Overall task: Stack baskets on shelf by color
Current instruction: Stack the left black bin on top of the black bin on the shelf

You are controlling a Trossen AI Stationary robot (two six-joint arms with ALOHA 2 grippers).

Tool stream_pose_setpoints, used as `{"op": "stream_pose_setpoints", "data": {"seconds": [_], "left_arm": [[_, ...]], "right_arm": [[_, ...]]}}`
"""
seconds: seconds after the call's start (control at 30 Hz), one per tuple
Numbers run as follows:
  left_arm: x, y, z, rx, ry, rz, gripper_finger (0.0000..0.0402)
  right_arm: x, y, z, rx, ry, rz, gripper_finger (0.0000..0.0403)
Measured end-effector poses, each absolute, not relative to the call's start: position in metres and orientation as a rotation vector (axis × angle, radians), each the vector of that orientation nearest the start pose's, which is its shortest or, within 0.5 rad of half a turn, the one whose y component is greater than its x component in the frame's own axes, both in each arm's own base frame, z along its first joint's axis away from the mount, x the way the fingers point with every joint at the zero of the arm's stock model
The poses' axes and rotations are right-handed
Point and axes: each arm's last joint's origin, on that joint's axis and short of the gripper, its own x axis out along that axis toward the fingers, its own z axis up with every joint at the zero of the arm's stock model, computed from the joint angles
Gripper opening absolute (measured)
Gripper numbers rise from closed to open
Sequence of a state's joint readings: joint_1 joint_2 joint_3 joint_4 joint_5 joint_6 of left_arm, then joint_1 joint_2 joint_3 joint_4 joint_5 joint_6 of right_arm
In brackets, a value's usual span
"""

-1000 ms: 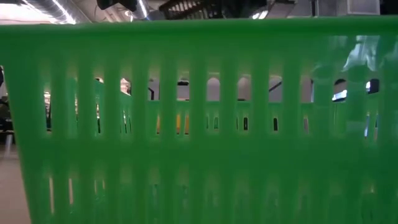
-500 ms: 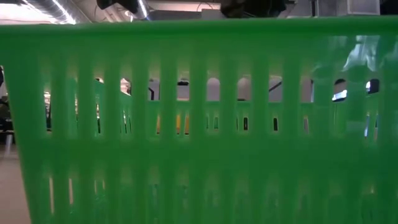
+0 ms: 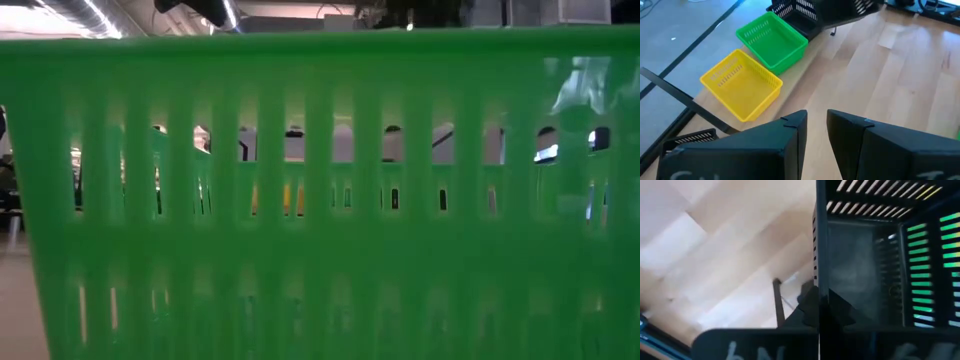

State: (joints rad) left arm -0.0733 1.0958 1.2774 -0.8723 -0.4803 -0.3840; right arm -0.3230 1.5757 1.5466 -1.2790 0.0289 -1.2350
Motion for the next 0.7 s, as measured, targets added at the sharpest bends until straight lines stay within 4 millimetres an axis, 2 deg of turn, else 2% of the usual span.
{"op": "stream_pose_setpoints", "data": {"seconds": [0.13,0.33,0.5,0.7], "left_arm": [[0.202,-0.001,0.382,-0.177,0.579,0.517,0.0066],[0.202,0.004,0.383,-0.191,0.569,0.543,0.0066],[0.203,0.009,0.383,-0.2,0.562,0.561,0.0066],[0.202,0.016,0.384,-0.211,0.554,0.596,0.0066]], "right_arm": [[0.273,-0.123,0.309,-0.904,1.281,0.525,0.0],[0.26,-0.156,0.298,-0.949,1.249,0.547,0.0],[0.249,-0.176,0.298,-0.988,1.217,0.573,0.0],[0.243,-0.188,0.296,-0.926,1.157,0.578,0.0]]}}
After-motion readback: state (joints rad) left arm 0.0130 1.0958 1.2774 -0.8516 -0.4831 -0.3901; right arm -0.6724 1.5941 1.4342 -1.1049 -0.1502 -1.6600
